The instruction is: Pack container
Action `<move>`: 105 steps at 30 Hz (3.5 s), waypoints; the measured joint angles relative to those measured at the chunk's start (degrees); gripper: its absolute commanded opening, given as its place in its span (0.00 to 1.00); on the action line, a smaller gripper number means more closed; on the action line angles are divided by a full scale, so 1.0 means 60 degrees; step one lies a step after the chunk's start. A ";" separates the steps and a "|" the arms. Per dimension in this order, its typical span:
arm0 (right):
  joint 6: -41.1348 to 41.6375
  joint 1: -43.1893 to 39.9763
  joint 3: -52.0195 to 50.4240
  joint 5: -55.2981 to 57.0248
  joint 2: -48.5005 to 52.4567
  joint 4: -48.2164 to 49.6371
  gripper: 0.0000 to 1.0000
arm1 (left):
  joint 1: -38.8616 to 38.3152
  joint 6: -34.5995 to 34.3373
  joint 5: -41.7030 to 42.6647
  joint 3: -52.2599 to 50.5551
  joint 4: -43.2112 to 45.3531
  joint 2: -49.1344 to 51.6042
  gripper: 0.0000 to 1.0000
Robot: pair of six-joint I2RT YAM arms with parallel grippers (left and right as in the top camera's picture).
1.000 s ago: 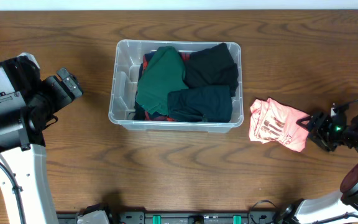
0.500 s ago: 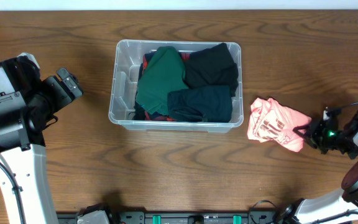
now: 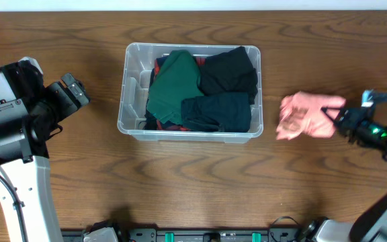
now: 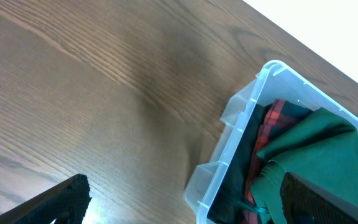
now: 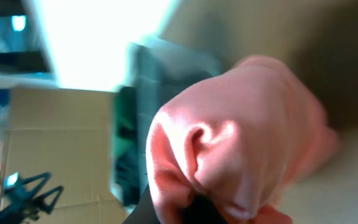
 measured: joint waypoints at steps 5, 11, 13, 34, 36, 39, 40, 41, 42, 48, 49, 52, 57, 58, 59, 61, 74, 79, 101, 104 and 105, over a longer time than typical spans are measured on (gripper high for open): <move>0.2211 0.0776 0.0444 -0.0721 -0.1843 0.2805 0.01 | 0.0000 0.0000 -0.0004 0.0000 -0.0004 0.0000 0.98; 0.5144 0.2703 0.0579 -0.0284 -0.2962 0.6269 0.01 | 0.0000 0.0000 -0.0004 0.0000 0.0000 -0.0004 0.98; 0.5748 0.3537 0.0583 0.0200 -0.2965 0.6776 0.01 | 0.0000 0.0000 0.0000 0.0000 -0.0004 0.0000 0.98; 0.6404 0.8094 0.0579 0.5366 0.2408 0.8448 0.01 | 0.0000 0.0000 -0.0004 0.0000 0.0004 0.0000 0.98; 0.6284 0.7854 0.0601 0.5380 0.2608 0.8360 0.04 | 0.0000 0.0000 -0.0004 0.0000 0.0000 0.0000 0.98; 0.6069 0.7646 0.0637 0.5377 0.2594 0.8393 0.43 | 0.0000 0.0000 0.0000 0.0000 -0.0004 0.0000 0.98; 0.5989 0.7559 0.0645 0.5351 0.2583 0.8397 0.56 | 0.0000 0.0000 0.0000 0.0000 0.0004 0.0000 0.98; 0.5920 0.7464 0.0645 0.5311 0.2579 0.8371 0.57 | 0.0000 0.0000 -0.0004 0.0000 -0.0004 0.0007 0.98; 0.5916 0.7366 0.0641 0.5115 0.2572 0.8382 0.55 | 0.0000 0.0000 0.0000 0.0000 -0.0004 0.0007 0.98; 0.5985 0.6980 0.0594 0.4656 0.1647 0.8987 0.29 | 0.0000 0.0000 -0.0004 0.0000 -0.0004 0.0007 0.98; 0.6043 0.6980 0.0583 0.4634 0.1377 0.9151 0.31 | 0.0000 0.0000 0.0000 0.0000 0.0000 0.0011 0.98; 0.6113 0.7049 0.0586 0.4634 0.0397 0.9610 0.31 | 0.0000 0.0000 -0.0004 0.0000 0.0000 0.0007 0.98; 0.5945 0.7690 0.0674 0.5133 -0.0331 0.9876 0.23 | 0.0000 0.0000 0.0000 0.0000 0.0000 0.0007 0.98; 0.5818 0.7923 0.0674 0.5315 -0.0273 0.9854 0.15 | 0.0000 0.0000 -0.0004 0.0000 0.0000 0.0007 0.98; 0.5708 0.8171 0.0678 0.5581 -0.0171 0.9839 0.10 | 0.0000 0.0000 -0.0004 0.0000 0.0000 0.0007 0.98; 0.5570 0.8717 0.0678 0.6218 0.0186 0.9887 0.01 | 0.0000 0.0000 -0.0004 0.0000 0.0000 0.0007 0.98; 0.5231 1.0324 0.0750 0.8451 0.4262 1.0990 0.01 | 0.0000 0.0000 -0.0004 0.0000 0.0000 0.0015 0.98; 0.5402 1.0233 0.0871 0.7916 0.4284 1.0921 0.01 | 0.0000 0.0000 0.0000 0.0000 0.0000 0.0015 0.98; -0.0732 0.8127 0.0696 0.7508 -0.3005 0.4747 0.99 | 0.0000 0.0000 0.0000 0.0000 -0.0004 0.0015 0.98; -0.1311 0.7559 0.0688 0.7588 -0.3759 0.3920 0.99 | 0.0000 0.0000 0.0000 0.0000 -0.0004 0.0015 0.98; -0.1424 0.7384 0.0688 0.7614 -0.3996 0.3730 0.99 | 0.0000 0.0000 0.0004 0.0000 0.0004 0.0015 0.98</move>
